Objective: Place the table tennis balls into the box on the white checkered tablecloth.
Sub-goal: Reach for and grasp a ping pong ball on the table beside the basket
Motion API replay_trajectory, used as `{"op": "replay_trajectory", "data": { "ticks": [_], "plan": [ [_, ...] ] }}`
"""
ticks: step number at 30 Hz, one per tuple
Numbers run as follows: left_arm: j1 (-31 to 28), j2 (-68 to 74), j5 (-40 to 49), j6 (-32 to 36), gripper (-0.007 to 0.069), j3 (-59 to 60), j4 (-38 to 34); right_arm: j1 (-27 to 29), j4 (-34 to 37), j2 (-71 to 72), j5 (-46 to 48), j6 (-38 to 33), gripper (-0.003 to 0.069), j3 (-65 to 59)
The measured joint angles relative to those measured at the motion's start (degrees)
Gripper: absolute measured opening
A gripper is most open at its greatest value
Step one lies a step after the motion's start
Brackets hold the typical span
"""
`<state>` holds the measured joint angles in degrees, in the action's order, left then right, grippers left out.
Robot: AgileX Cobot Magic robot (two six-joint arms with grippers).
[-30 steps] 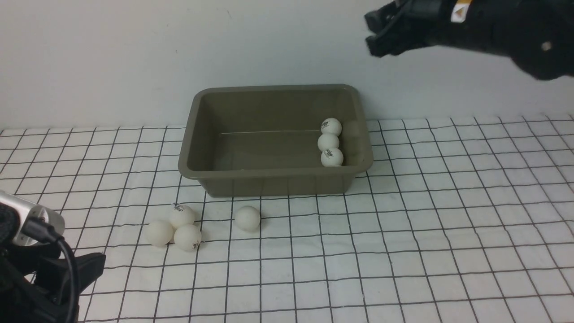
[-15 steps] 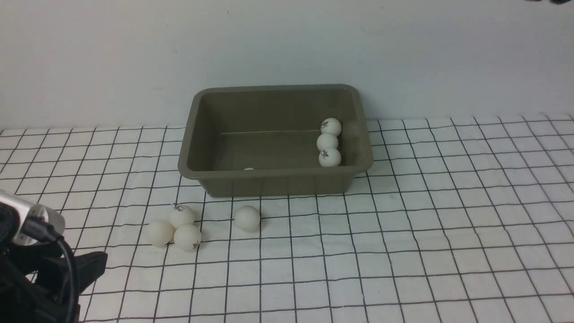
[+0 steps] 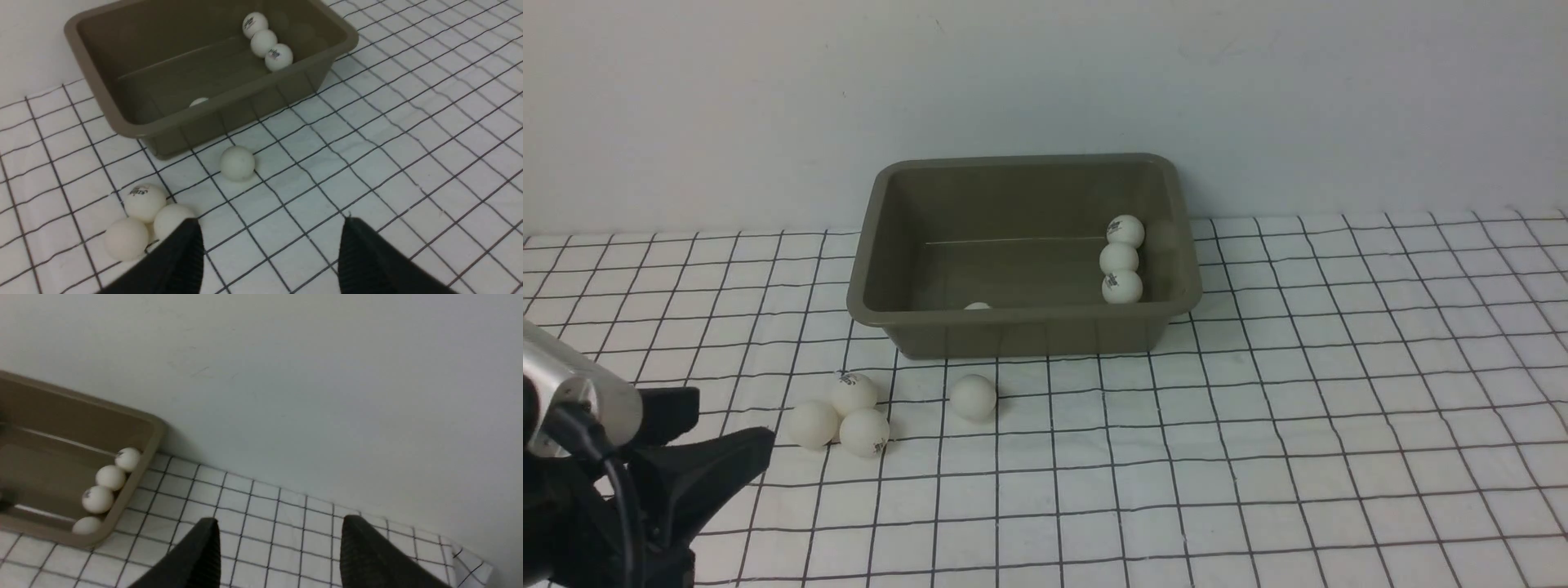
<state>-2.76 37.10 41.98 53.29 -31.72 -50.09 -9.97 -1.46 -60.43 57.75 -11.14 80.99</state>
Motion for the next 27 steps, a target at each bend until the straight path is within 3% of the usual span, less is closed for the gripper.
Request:
{"op": "replay_trajectory", "data": {
  "ticks": [8, 12, 27],
  "plan": [
    [0.00, 5.65, 3.90, 4.62, 0.0405, 0.00, -7.28, 0.00, 18.86, 1.97, 10.16, -11.42, 0.0370, -0.48],
    [0.00, 10.22, 4.23, 7.27, 0.0405, 0.00, -9.75, 0.00, 22.49, 1.97, 11.11, -14.26, 0.0370, -2.21],
    [0.00, 30.94, -9.30, 10.08, 0.0405, -5.28, -10.41, 0.00, 23.80, 1.97, 8.92, -17.05, 0.0370, -7.97]
  ]
}}
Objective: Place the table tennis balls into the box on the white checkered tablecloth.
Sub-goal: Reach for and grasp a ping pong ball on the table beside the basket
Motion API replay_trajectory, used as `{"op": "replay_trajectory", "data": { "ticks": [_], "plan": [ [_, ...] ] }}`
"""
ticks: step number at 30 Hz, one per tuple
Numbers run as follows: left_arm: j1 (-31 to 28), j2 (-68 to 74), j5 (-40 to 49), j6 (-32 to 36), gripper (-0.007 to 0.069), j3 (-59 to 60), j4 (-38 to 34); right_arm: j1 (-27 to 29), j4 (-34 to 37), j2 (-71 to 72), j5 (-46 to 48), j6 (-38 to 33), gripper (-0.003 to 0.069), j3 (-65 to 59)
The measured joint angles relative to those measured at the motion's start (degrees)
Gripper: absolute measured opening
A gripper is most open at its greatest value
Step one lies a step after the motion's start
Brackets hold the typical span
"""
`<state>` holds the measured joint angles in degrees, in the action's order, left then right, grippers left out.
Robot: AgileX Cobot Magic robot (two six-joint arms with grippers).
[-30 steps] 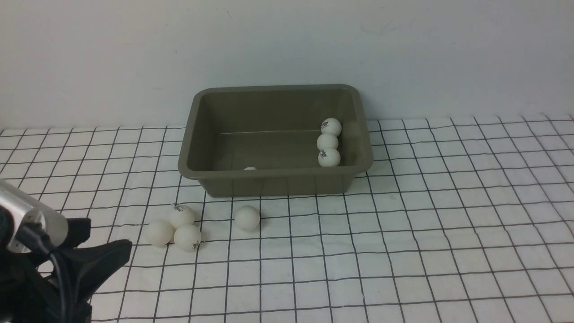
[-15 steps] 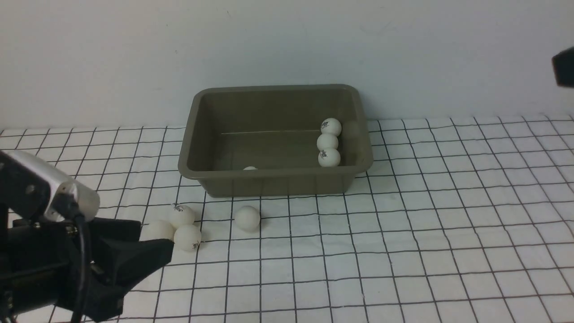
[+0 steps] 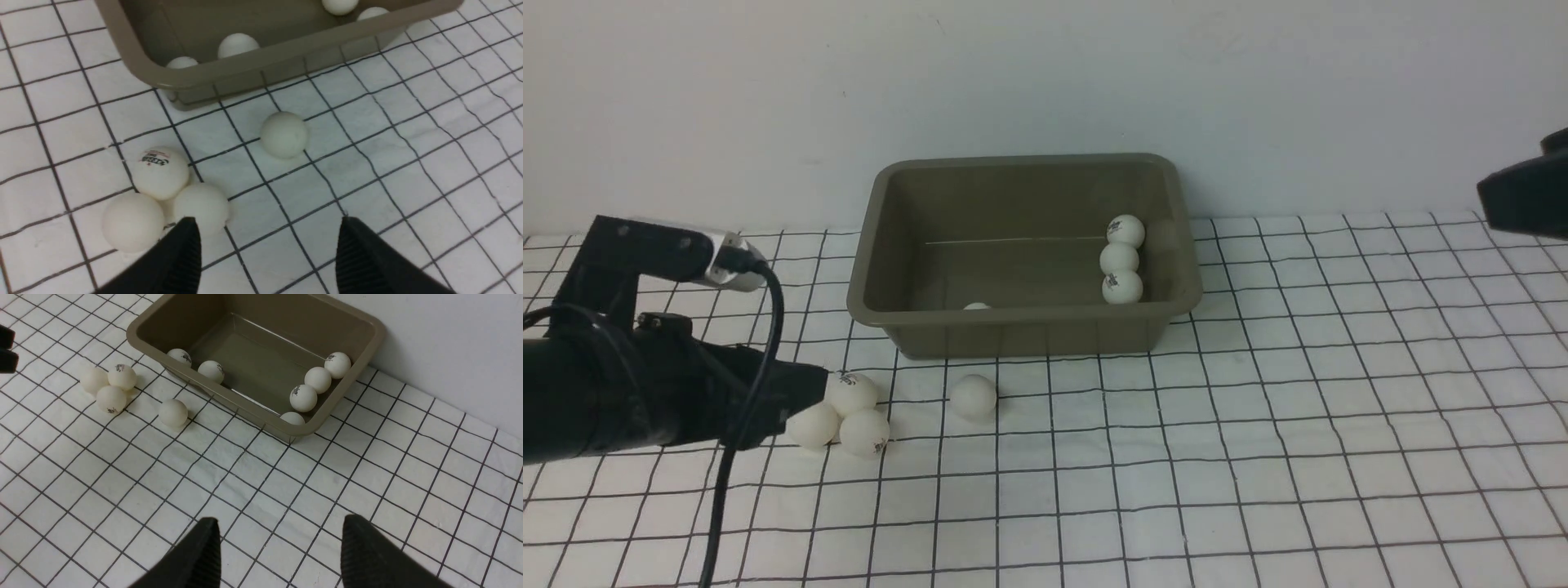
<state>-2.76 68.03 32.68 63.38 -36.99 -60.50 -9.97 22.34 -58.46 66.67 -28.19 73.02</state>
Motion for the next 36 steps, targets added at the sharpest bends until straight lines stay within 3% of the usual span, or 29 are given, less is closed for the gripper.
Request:
{"op": "replay_trajectory", "data": {
  "ticks": [9, 17, 24, 36],
  "plan": [
    [0.00, 8.30, -6.28, 1.65, 0.0405, -0.62, 2.72, 0.00, 0.00, 0.00, -0.44, 0.01, 0.0370, -0.10],
    [0.00, 12.40, -10.28, 10.28, 0.0423, -0.62, 3.74, 0.00, 0.00, 0.00, -0.44, 0.01, 0.0370, -0.20],
    [0.00, 14.10, -12.04, 10.88, 0.0491, -0.71, 3.74, 0.00, 0.00, 0.00, -0.44, -0.01, 0.0370, -0.20],
    [0.00, 23.35, -13.90, 13.06, 0.0503, -3.09, 0.03, 0.00, 0.40, 0.00, -0.44, -0.01, 0.0370, -0.20]
  ]
}}
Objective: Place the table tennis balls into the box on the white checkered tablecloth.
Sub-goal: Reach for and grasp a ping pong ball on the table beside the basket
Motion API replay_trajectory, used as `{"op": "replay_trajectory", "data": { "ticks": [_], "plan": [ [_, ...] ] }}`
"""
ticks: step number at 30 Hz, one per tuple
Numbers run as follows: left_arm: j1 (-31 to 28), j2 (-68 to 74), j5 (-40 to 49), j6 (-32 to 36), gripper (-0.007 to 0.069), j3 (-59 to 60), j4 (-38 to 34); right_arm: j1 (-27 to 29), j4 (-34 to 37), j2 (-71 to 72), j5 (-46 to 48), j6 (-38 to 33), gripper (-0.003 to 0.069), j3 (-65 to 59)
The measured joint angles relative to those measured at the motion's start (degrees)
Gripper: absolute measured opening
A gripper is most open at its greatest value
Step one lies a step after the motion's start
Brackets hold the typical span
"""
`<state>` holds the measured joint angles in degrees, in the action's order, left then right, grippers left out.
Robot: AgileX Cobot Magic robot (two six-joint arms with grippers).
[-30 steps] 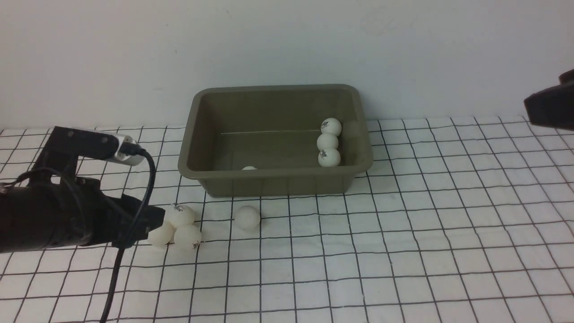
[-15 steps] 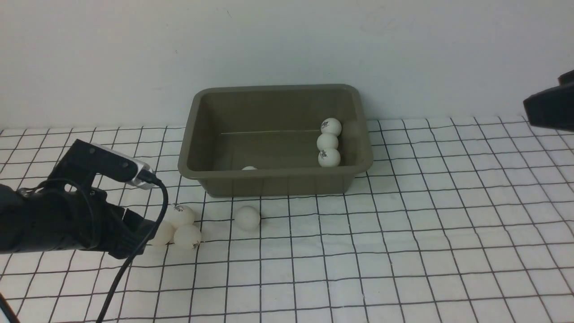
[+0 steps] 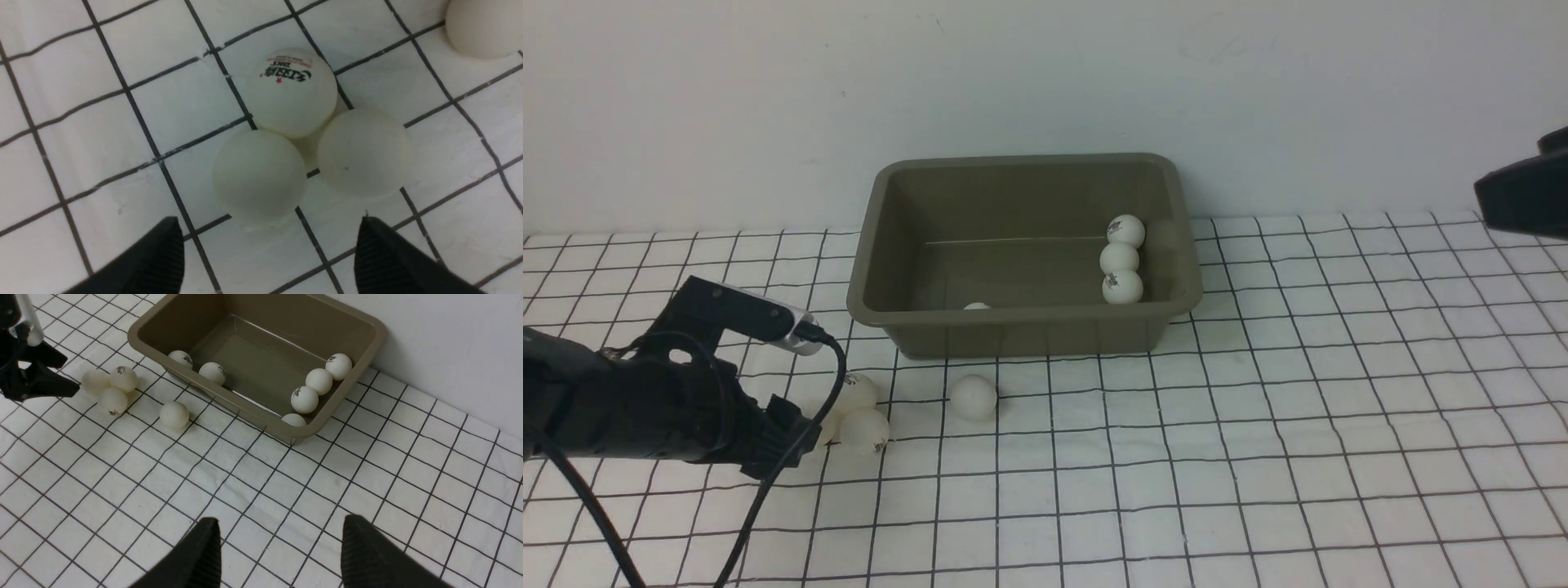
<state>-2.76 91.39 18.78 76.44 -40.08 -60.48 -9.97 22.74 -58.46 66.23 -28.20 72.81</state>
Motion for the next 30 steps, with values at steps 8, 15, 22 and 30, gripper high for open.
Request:
{"op": "replay_trajectory", "data": {
  "ticks": [8, 15, 22, 30],
  "plan": [
    [0.00, 3.59, -0.11, 3.09, 0.0503, -1.08, -4.15, 0.00, 0.23, 0.00, 0.00, -0.05, 0.0370, 0.00],
    [0.00, 5.80, -1.06, 10.45, 0.0452, -1.21, -12.34, 0.00, 0.29, 0.00, 0.23, -0.05, 0.0370, 0.00],
    [0.00, 7.10, -1.16, 20.23, 0.0178, -1.43, -20.17, 0.00, 0.29, 0.00, 0.39, -0.05, 0.0370, 0.00],
    [0.00, 8.77, -1.34, 25.70, -0.0001, -1.46, -25.75, 0.00, 0.29, 0.00, 0.44, -0.11, 0.0370, 0.00]
  ]
}}
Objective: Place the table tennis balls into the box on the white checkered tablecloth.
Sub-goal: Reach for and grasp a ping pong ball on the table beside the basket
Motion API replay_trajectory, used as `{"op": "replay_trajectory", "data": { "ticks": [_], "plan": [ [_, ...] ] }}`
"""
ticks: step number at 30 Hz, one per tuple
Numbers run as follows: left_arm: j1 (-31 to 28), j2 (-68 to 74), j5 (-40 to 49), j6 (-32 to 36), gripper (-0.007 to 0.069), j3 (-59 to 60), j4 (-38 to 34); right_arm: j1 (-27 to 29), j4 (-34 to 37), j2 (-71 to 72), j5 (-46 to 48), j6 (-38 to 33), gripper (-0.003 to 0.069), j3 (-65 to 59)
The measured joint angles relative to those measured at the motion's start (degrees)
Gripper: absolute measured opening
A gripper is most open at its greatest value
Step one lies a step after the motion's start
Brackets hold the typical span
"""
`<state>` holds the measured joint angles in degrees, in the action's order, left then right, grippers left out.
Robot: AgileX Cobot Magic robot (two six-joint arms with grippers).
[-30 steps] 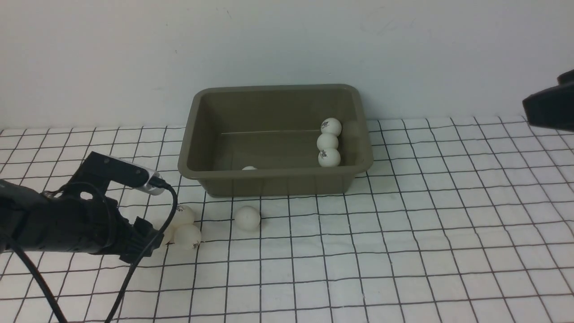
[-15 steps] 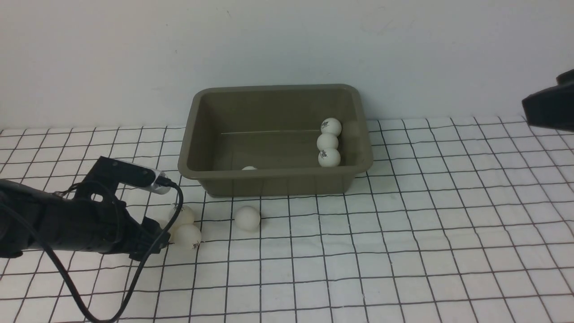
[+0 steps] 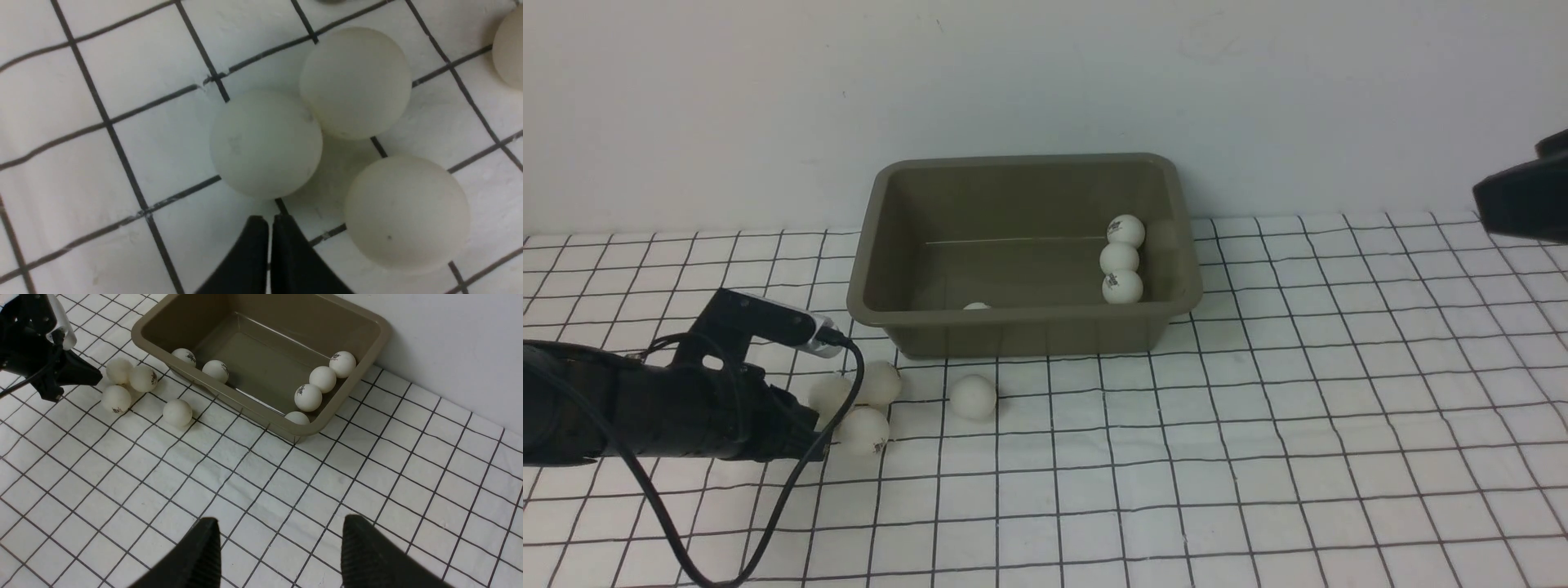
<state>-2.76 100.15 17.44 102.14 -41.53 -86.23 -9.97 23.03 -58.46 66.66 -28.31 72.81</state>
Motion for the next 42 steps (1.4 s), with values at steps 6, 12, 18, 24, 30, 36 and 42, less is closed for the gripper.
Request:
{"op": "replay_trajectory", "data": {
  "ticks": [6, 12, 18, 24, 30, 36, 42],
  "plan": [
    [0.00, -0.23, -0.12, 0.77, -0.0004, 0.00, -0.94, 0.00, 0.00, 0.00, 0.00, 0.00, 0.0370, 0.00],
    [0.00, -0.35, 0.10, 2.09, -0.0003, 0.00, -1.30, 0.00, -0.04, 0.00, 0.00, 0.00, 0.0370, 0.00],
    [0.00, -2.65, 2.04, 2.09, 0.0081, 0.00, -1.84, 0.00, -0.04, 0.00, -0.48, 0.00, 0.0370, 0.00],
    [0.00, -6.71, 1.68, 2.71, 0.0279, -0.09, -2.48, 0.00, -0.10, 0.00, -0.66, -0.02, 0.0370, 0.00],
    [0.00, -7.47, -1.03, 3.86, 0.0459, -2.03, -3.88, 0.00, -0.18, 0.00, -0.61, 0.09, 0.0370, 0.00],
    [0.00, -6.42, -2.06, 7.04, 0.0469, -2.53, -4.23, 0.00, -0.18, 0.00, -0.39, 0.14, 0.0370, 0.00],
    [0.00, -0.27, -2.30, 11.05, 0.0469, -5.40, -4.43, 0.00, 0.46, 0.00, 0.39, 0.14, 0.0370, 0.00]
  ]
}}
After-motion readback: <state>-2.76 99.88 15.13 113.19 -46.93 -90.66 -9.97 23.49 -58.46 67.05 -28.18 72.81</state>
